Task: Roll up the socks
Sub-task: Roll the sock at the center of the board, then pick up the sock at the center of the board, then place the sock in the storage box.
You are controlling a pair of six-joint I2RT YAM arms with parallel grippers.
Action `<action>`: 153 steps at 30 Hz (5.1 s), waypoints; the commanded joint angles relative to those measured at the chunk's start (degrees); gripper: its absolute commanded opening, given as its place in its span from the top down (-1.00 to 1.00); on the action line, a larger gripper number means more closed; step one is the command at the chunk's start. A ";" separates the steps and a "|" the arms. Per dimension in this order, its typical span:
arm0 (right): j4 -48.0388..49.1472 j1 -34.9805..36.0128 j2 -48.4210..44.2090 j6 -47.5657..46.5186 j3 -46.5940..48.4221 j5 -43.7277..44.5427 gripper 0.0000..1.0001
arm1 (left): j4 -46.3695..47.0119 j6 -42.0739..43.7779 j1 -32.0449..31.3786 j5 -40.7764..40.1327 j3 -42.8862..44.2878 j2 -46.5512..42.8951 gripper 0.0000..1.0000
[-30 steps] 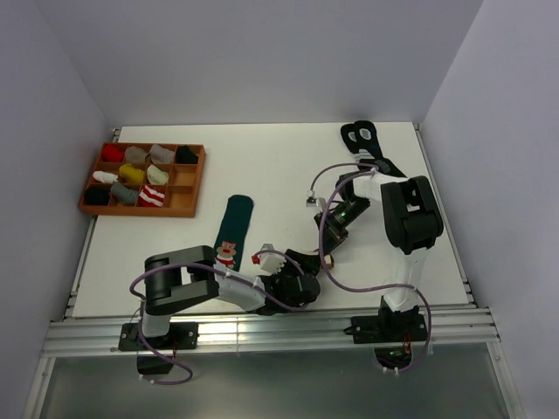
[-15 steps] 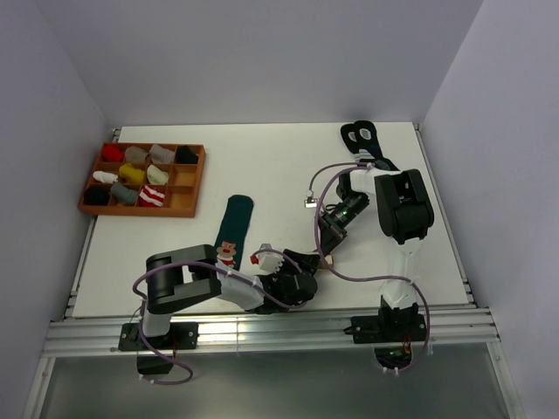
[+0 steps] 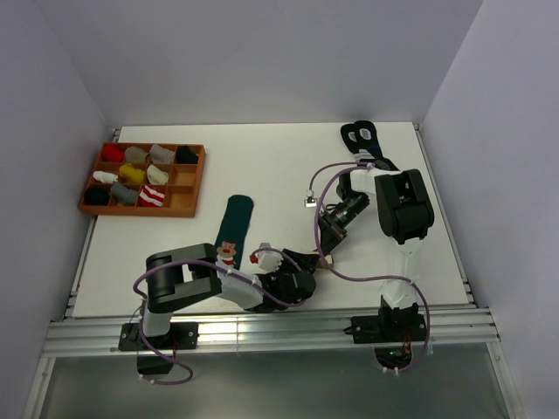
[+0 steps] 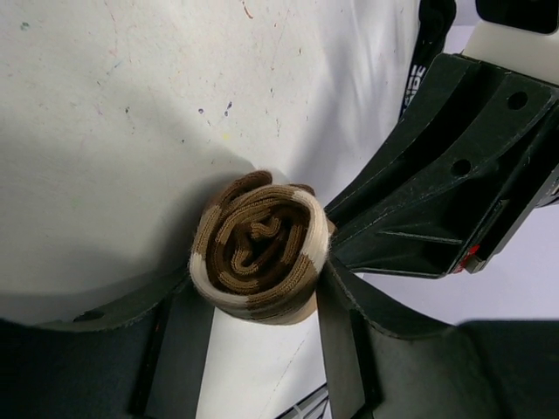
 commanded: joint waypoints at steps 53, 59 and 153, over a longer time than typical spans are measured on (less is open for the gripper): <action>23.24 -4.15 -37.47 23.72 -10.93 21.96 -0.12 | 8.07 24.17 12.08 11.43 -7.79 -12.16 1.00; 24.30 -4.32 -39.32 24.07 -11.55 23.02 -0.12 | 3.58 32.17 14.01 13.45 -5.93 -18.05 0.99; 27.81 -5.82 -43.63 18.97 -16.12 25.92 -0.12 | -42.20 82.18 87.84 72.87 32.64 8.31 0.99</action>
